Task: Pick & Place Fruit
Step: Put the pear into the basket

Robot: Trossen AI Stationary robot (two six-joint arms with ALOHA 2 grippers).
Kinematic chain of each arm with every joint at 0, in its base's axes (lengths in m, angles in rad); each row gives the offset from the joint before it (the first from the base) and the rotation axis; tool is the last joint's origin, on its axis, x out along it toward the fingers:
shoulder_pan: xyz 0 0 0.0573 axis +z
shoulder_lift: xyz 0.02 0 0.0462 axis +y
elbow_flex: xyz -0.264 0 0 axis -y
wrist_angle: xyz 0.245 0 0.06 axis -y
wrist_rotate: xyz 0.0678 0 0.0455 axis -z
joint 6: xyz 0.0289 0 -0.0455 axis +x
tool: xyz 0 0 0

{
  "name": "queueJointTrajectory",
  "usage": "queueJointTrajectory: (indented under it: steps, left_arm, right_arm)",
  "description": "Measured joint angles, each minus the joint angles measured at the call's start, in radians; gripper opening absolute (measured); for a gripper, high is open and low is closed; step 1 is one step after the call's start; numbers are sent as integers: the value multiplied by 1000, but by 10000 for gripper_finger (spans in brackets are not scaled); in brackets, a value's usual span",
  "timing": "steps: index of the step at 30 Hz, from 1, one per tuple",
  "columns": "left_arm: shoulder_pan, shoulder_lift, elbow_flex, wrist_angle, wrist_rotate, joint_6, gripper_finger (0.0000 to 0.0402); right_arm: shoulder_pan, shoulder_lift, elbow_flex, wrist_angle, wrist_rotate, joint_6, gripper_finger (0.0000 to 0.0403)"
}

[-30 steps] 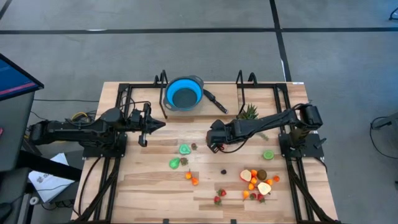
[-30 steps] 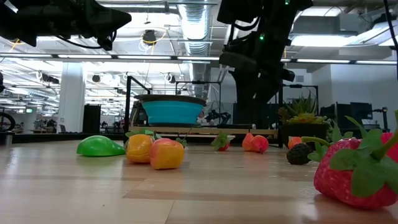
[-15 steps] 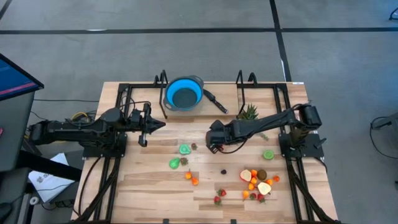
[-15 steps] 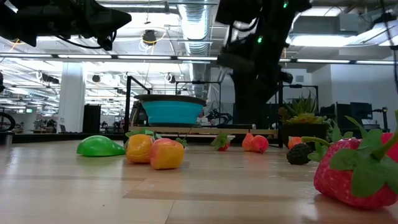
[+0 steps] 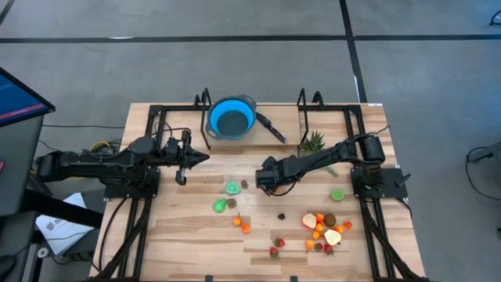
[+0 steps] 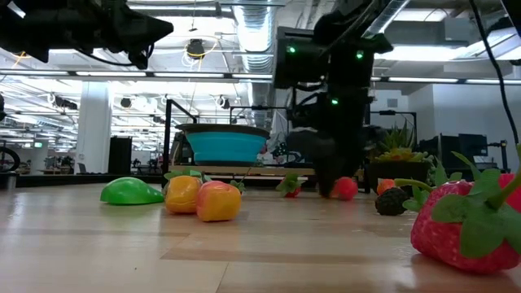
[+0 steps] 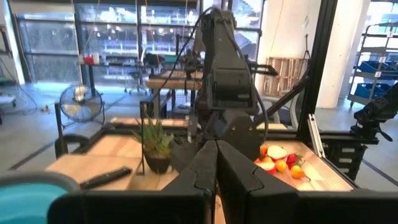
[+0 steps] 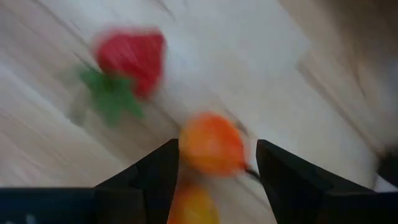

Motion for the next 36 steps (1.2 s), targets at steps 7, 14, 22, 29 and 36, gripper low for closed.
queueJointTrajectory:
  steps: [7, 14, 22, 29, 36]
  left_arm:
    - [0, 22, 0, 1, 0, -2, 2]
    - [0, 28, 0, 6, 0, -2, 2]
    - [0, 28, 0, 6, 0, -2, 2]
    - [0, 28, 0, 10, 0, -2, 2]
    - [0, 28, 0, 12, 0, -2, 2]
  right_arm:
    - [0, 16, 5, 22, -13, 1, 183]
    - [0, 14, 3, 35, -18, 0, 150]
    - [-24, 13, 44, -25, -143, 5, 130]
    - [-35, 14, 136, -62, -147, -51, 129]
    - [-52, 14, 149, -72, -143, -71, 128]
